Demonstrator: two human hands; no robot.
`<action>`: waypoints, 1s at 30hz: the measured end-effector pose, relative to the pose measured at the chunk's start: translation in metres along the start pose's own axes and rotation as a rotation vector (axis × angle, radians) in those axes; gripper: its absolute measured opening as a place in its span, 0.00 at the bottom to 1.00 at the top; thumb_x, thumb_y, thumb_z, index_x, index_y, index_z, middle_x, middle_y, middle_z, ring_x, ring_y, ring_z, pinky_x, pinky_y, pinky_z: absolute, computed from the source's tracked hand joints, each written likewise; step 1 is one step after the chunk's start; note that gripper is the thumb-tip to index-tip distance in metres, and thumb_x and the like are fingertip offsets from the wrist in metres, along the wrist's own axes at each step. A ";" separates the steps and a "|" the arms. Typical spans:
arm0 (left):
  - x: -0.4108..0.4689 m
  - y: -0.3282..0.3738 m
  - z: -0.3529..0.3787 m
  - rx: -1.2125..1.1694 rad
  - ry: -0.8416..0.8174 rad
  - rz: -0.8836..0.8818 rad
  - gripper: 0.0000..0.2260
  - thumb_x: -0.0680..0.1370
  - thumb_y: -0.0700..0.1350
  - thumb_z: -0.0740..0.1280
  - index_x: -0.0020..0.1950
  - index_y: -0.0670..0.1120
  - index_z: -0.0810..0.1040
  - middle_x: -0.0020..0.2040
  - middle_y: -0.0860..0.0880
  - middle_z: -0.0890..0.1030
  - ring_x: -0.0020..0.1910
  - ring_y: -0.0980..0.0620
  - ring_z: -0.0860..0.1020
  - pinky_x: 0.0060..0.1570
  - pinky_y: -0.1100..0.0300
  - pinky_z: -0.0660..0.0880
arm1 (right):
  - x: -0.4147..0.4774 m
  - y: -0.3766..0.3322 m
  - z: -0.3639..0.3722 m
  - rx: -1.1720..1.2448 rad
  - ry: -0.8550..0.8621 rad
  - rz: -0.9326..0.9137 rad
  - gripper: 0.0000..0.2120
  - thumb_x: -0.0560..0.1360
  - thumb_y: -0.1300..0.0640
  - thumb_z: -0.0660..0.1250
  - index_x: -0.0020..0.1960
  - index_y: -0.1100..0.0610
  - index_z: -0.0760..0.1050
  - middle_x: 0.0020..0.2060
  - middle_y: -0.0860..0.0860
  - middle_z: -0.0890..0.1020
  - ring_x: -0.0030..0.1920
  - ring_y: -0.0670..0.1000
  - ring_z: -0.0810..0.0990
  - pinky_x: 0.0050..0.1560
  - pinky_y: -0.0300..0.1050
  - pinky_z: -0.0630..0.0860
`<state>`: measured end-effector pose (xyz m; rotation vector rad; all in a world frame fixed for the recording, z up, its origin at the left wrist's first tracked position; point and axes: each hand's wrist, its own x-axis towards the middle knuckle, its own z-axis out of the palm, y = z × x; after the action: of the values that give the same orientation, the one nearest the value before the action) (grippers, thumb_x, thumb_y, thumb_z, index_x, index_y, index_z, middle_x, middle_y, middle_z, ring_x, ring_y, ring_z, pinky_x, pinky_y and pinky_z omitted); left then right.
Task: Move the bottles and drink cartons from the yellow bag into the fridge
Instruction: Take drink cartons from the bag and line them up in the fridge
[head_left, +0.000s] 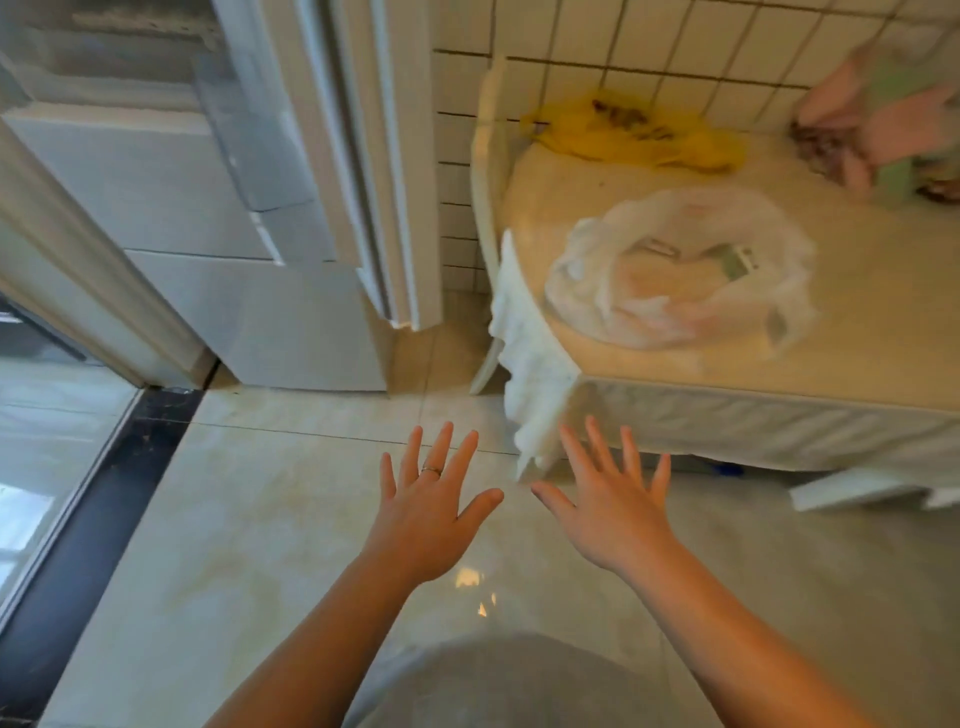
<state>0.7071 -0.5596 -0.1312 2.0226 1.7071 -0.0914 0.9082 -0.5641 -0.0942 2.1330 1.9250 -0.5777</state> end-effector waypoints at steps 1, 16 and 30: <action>0.005 0.019 0.003 0.001 -0.001 0.019 0.36 0.73 0.73 0.38 0.79 0.62 0.37 0.80 0.55 0.35 0.77 0.47 0.30 0.74 0.40 0.34 | 0.000 0.019 -0.004 0.017 0.003 0.014 0.36 0.77 0.28 0.43 0.79 0.40 0.35 0.79 0.45 0.35 0.78 0.57 0.32 0.72 0.69 0.33; 0.151 0.195 0.002 0.006 -0.005 0.268 0.33 0.77 0.71 0.43 0.79 0.62 0.39 0.80 0.56 0.37 0.78 0.48 0.32 0.74 0.41 0.34 | 0.058 0.206 -0.063 0.183 0.098 0.177 0.36 0.78 0.30 0.48 0.79 0.39 0.38 0.78 0.42 0.36 0.78 0.54 0.32 0.73 0.66 0.33; 0.370 0.282 -0.037 -0.023 0.149 0.276 0.33 0.75 0.72 0.45 0.78 0.60 0.58 0.81 0.49 0.51 0.80 0.43 0.45 0.75 0.39 0.48 | 0.261 0.327 -0.152 0.113 0.199 0.145 0.37 0.75 0.28 0.44 0.79 0.42 0.43 0.80 0.45 0.44 0.79 0.53 0.41 0.76 0.60 0.41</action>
<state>1.0438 -0.2362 -0.1396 2.2742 1.4867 0.1748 1.2714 -0.3064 -0.1008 2.4604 1.8513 -0.4724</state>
